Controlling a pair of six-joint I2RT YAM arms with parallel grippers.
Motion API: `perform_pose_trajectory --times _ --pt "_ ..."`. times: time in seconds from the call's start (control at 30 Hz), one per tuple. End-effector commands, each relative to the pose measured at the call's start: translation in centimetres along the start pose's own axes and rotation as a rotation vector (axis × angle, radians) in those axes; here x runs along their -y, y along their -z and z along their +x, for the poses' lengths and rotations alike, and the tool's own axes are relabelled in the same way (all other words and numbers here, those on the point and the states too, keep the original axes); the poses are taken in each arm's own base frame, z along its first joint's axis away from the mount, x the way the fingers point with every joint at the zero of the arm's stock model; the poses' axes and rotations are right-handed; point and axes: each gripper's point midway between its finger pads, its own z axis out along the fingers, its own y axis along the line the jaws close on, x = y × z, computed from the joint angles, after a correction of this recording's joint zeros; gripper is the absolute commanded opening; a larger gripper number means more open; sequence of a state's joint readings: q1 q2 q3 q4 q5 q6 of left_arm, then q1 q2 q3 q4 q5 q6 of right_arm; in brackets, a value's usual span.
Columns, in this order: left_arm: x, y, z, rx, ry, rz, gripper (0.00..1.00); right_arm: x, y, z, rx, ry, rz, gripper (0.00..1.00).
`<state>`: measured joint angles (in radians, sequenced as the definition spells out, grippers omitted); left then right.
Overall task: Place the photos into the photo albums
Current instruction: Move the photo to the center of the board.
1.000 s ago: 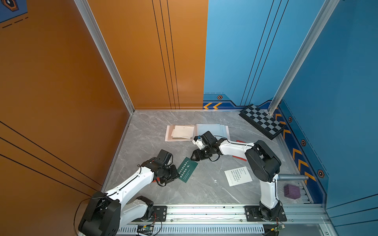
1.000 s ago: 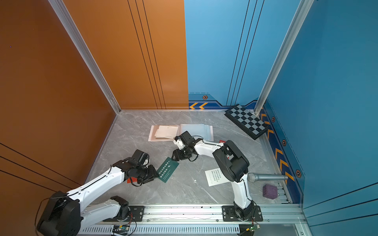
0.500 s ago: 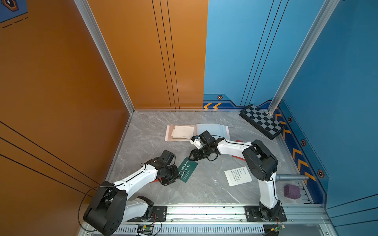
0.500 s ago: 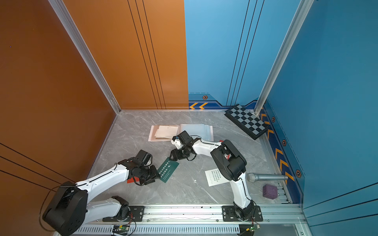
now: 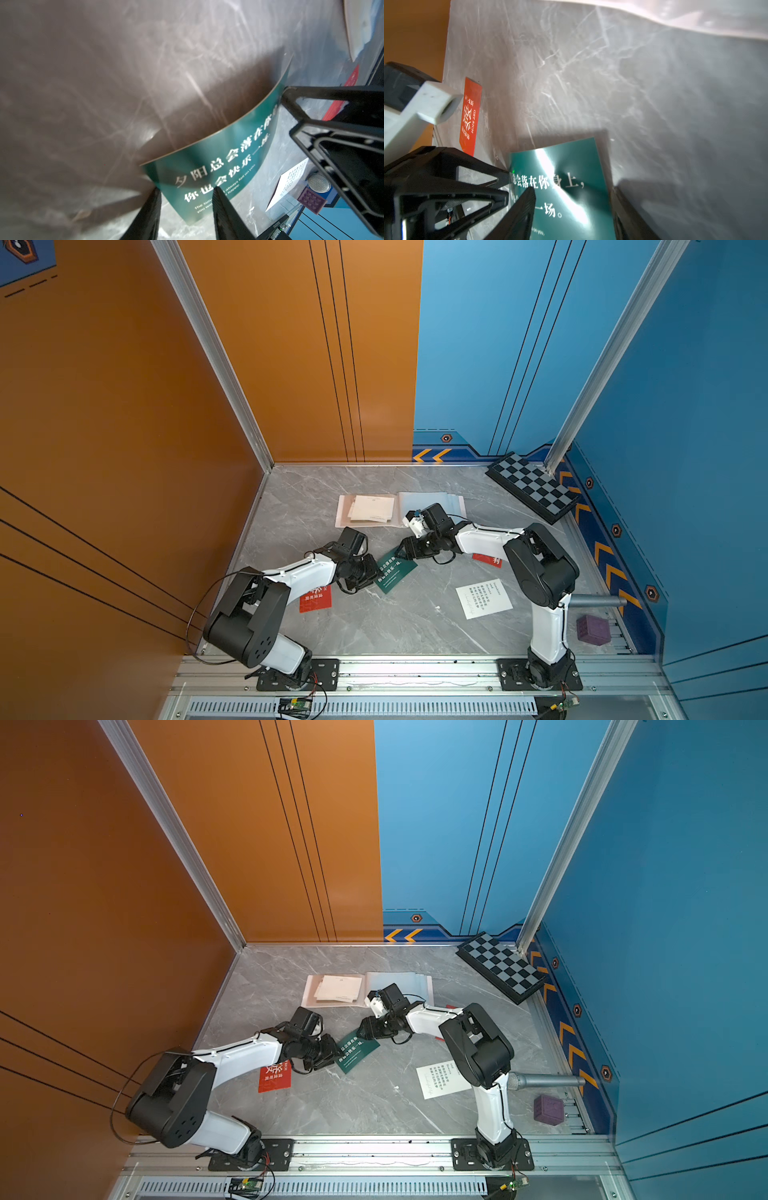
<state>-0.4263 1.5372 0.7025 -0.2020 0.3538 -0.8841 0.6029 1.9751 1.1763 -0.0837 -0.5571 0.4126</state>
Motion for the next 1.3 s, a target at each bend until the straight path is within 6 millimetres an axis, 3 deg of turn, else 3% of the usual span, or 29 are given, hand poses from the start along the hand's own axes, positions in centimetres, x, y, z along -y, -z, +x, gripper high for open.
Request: perform_pose_trajectory --times 0.0,0.2,0.37,0.57,0.7,0.97,1.27 --pt "-4.8 -2.3 -0.4 -0.009 -0.007 -0.174 0.43 1.9 1.1 0.4 0.027 -0.09 0.04 0.6" --pt "-2.4 -3.0 -3.4 0.015 -0.046 -0.14 0.43 3.4 3.0 -0.2 0.119 -0.166 0.013 0.6" --pt "-0.5 -3.2 -4.1 0.003 -0.068 -0.092 0.42 3.9 3.7 -0.3 0.143 -0.172 0.02 0.61" --pt "-1.0 -1.2 -4.4 0.041 -0.073 -0.109 0.42 5.6 4.6 -0.3 0.185 -0.205 0.053 0.61" --pt "-0.9 -0.7 -3.9 0.04 -0.077 -0.108 0.43 6.3 5.1 0.0 0.18 -0.143 0.167 0.62" --pt "0.0 -1.8 -2.1 -0.013 -0.091 -0.105 0.43 5.0 3.1 0.5 0.131 -0.142 0.101 0.62" --pt "-0.6 -2.6 -1.9 -0.026 -0.088 -0.13 0.43 3.3 2.3 0.3 0.13 -0.186 -0.023 0.61"
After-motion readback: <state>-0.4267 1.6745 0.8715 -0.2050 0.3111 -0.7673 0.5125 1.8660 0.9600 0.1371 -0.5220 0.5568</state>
